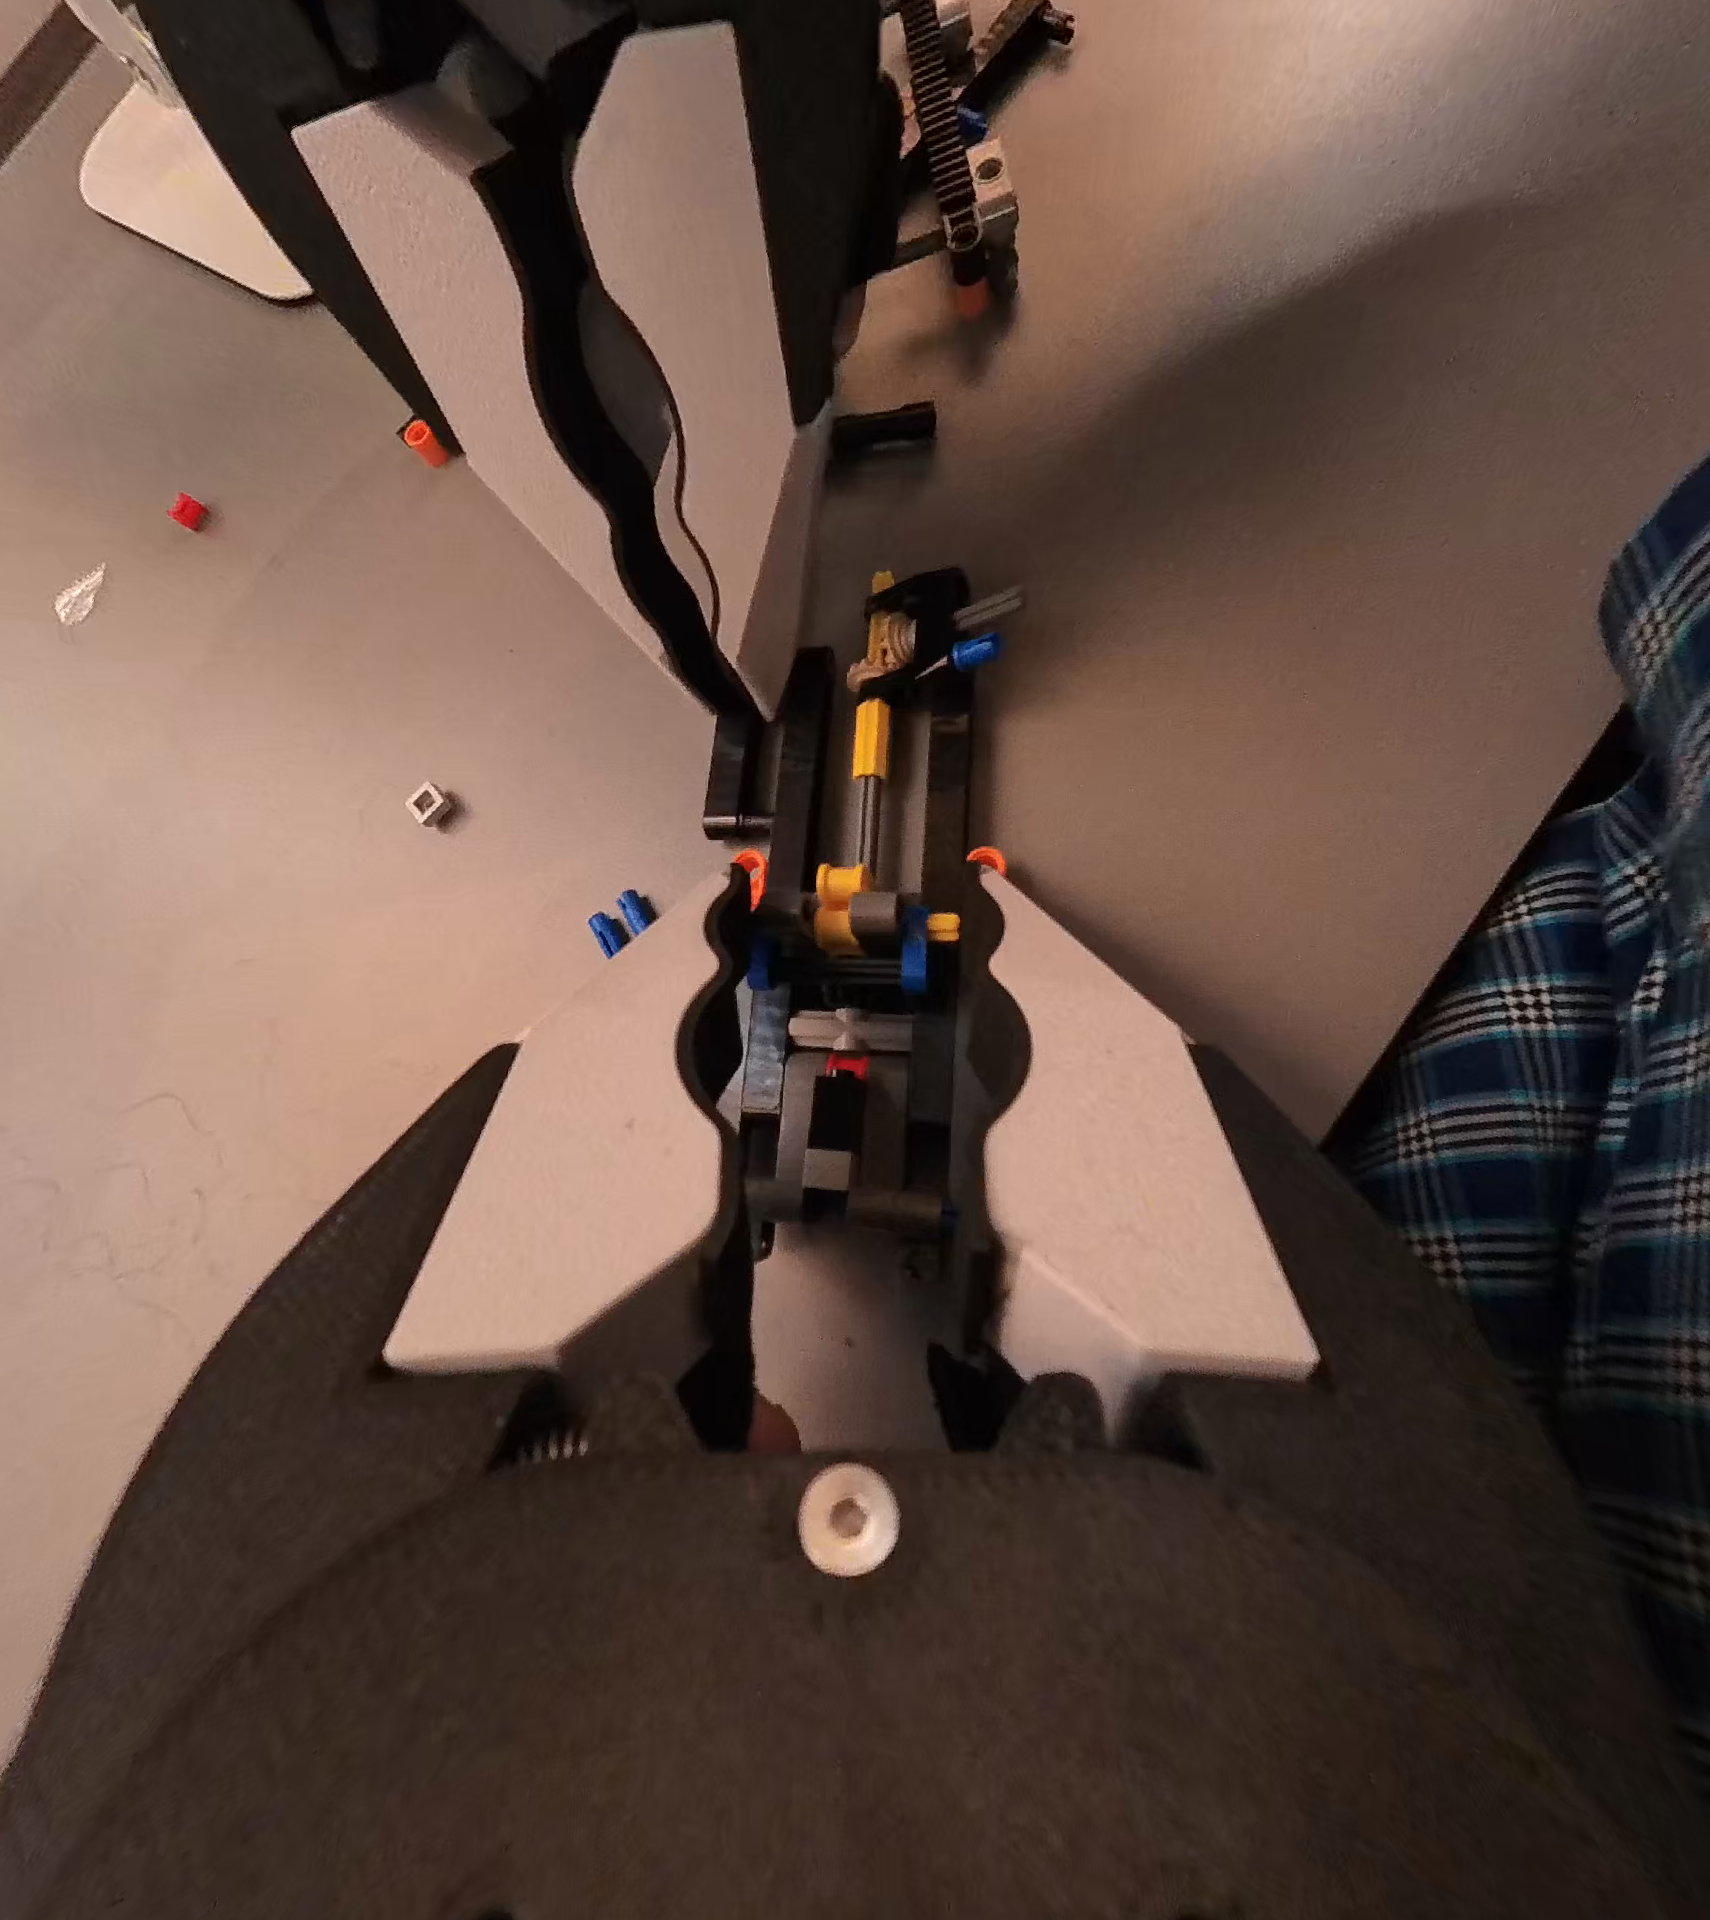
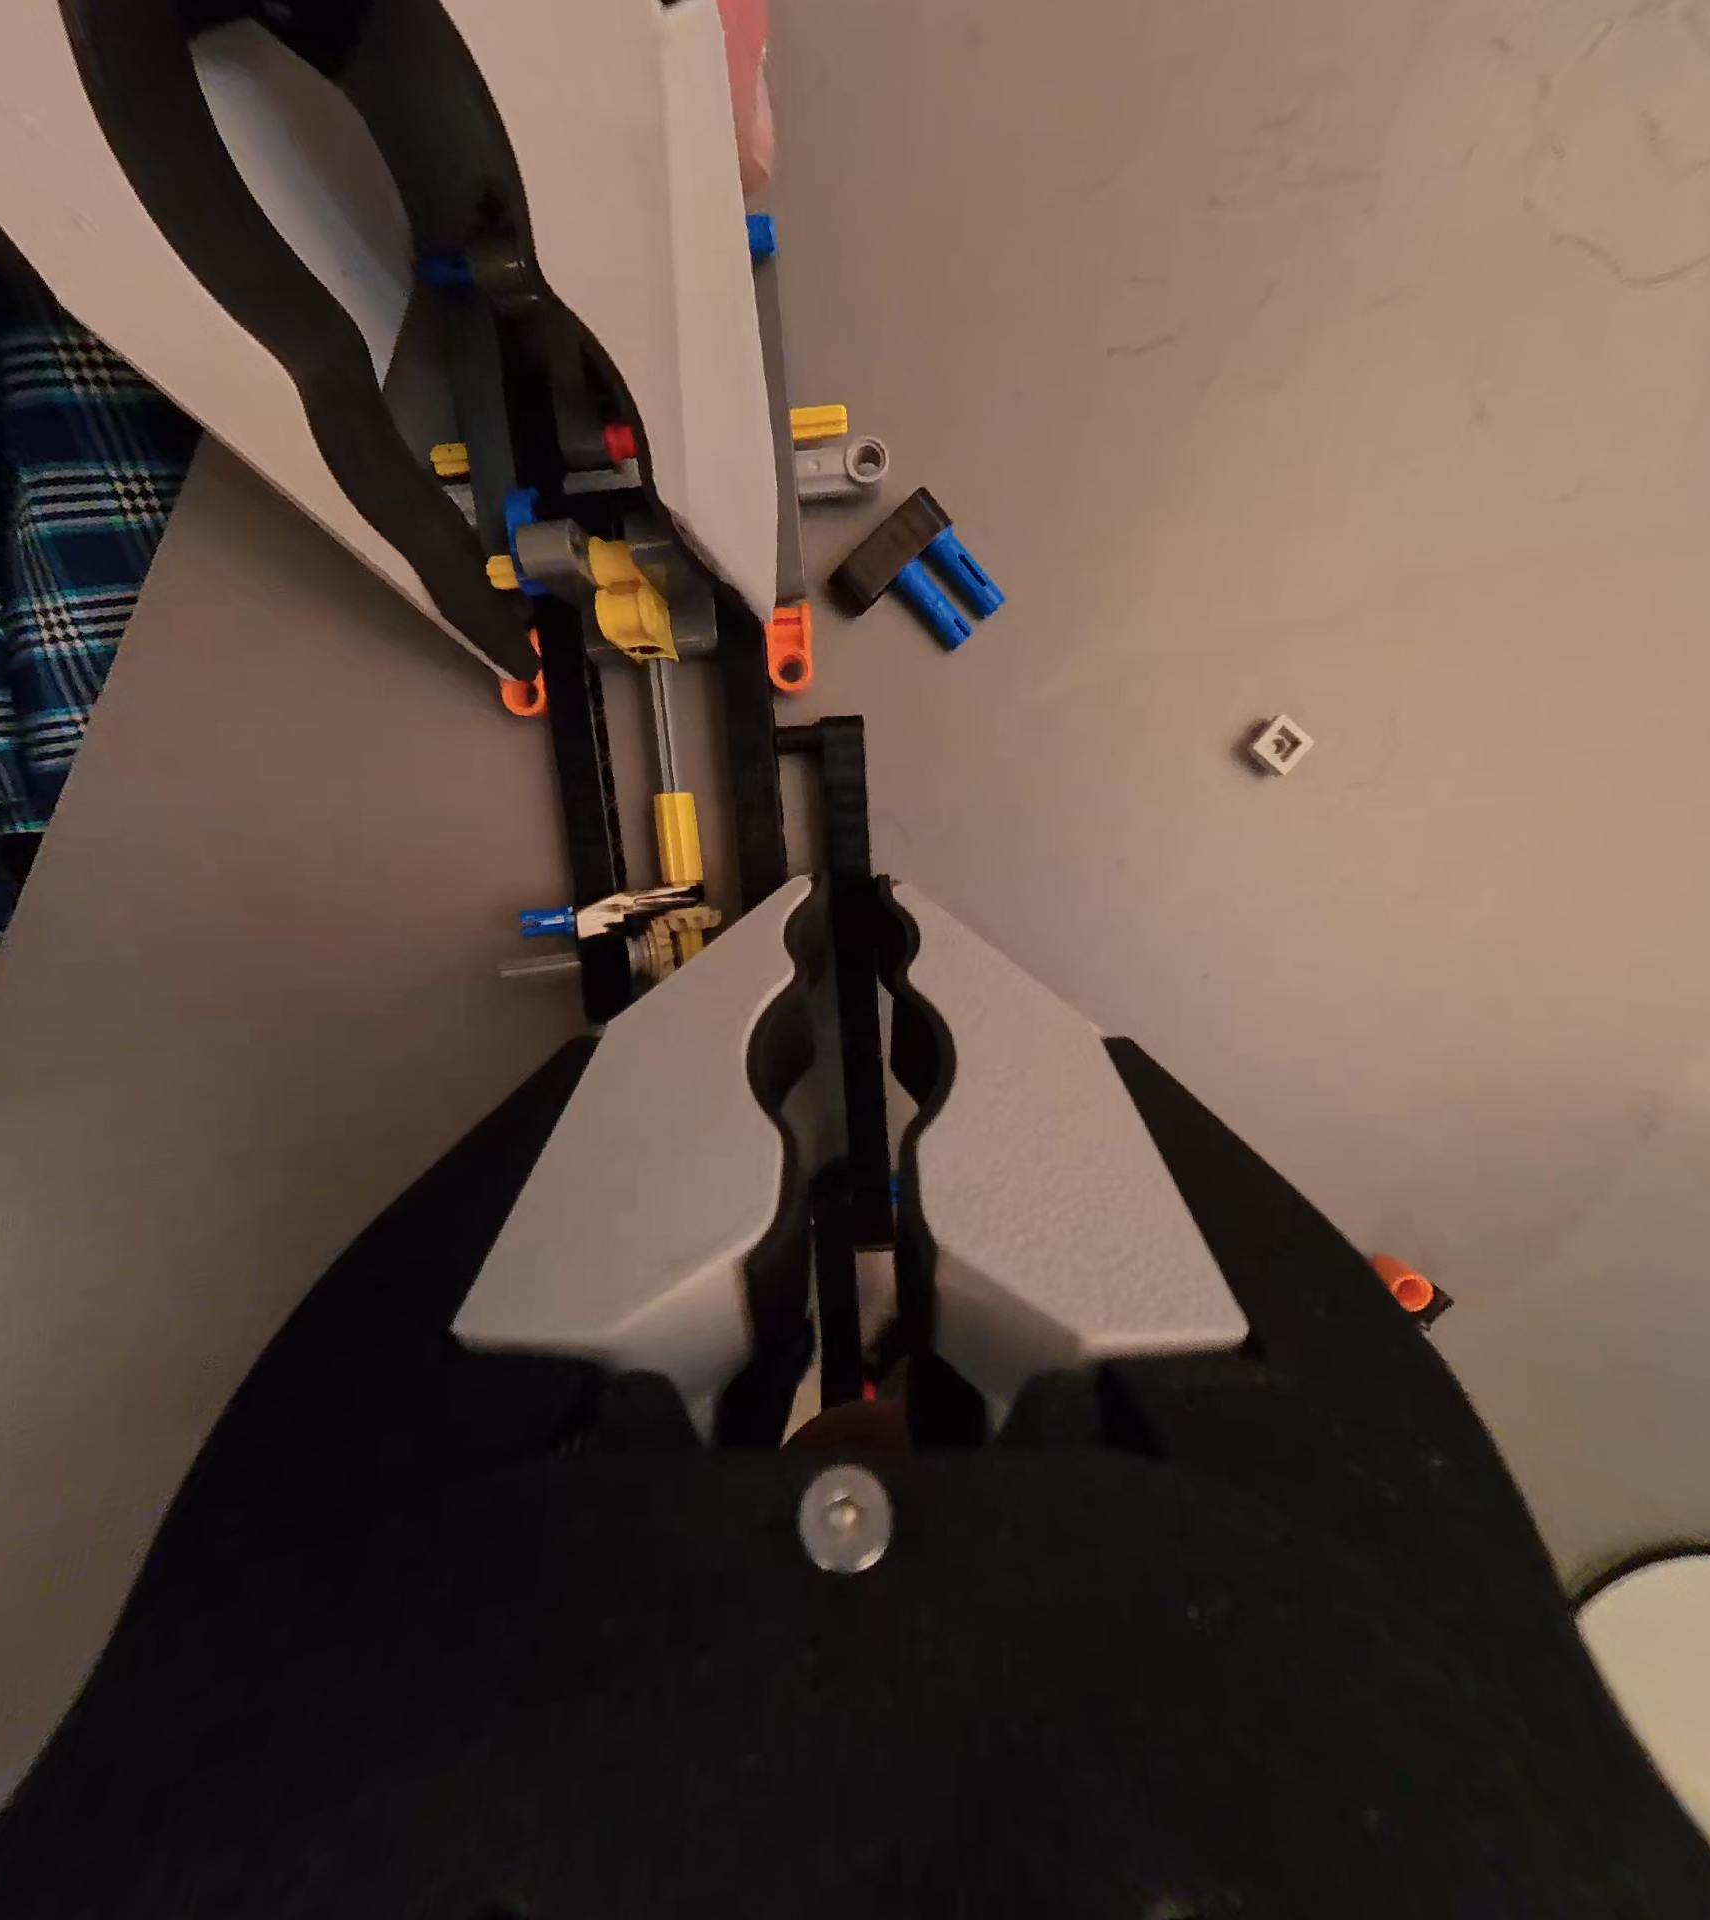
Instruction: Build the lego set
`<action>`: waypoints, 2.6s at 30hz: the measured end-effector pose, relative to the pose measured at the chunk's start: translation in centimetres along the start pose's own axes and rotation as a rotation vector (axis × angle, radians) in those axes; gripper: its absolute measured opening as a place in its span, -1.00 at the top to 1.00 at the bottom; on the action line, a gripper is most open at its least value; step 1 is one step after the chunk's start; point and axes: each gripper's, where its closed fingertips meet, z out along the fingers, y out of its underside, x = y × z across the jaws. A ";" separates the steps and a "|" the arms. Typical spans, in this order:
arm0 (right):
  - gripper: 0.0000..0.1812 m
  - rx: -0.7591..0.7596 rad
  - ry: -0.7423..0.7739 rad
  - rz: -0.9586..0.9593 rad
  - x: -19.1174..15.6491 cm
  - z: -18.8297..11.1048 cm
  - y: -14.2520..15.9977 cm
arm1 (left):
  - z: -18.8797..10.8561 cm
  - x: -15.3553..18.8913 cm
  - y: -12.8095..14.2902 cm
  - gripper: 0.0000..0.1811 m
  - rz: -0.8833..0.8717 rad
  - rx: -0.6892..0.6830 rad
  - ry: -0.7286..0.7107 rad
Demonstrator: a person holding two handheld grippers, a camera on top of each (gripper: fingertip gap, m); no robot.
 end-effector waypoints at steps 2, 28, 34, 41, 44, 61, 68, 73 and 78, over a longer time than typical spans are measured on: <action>0.95 0.010 -0.007 0.007 0.0 -0.1 0.0 | 0.0 0.0 0.0 0.57 -0.002 0.003 -0.003; 0.95 0.060 -0.113 -0.078 -0.1 0.6 -1.5 | 0.2 -0.6 0.2 0.57 -0.028 0.050 0.028; 0.95 0.088 -0.125 -0.117 -0.1 0.3 -1.6 | 0.2 -0.7 0.2 0.57 -0.007 0.069 0.012; 0.95 0.088 -0.123 -0.153 -0.1 0.5 -1.3 | 0.2 -0.7 0.2 0.57 0.051 0.098 -0.025; 0.95 0.084 -0.123 -0.167 -0.1 0.5 -1.2 | 0.2 -0.7 0.1 0.57 0.066 0.103 -0.038; 0.95 0.152 -0.163 -0.146 -0.4 0.2 -1.3 | 0.1 -0.4 -0.5 0.58 0.064 0.106 -0.035; 0.96 0.159 -0.186 -0.177 -0.5 0.2 -1.2 | 0.2 -0.3 -0.5 0.57 0.059 0.106 -0.036; 0.90 0.152 -0.224 -0.114 -0.3 0.1 -1.5 | 0.1 -0.3 -0.5 0.57 0.055 0.103 -0.035; 0.87 0.161 -0.263 -0.065 -0.3 0.1 -1.9 | 0.1 -0.2 -0.3 0.57 0.052 0.101 -0.031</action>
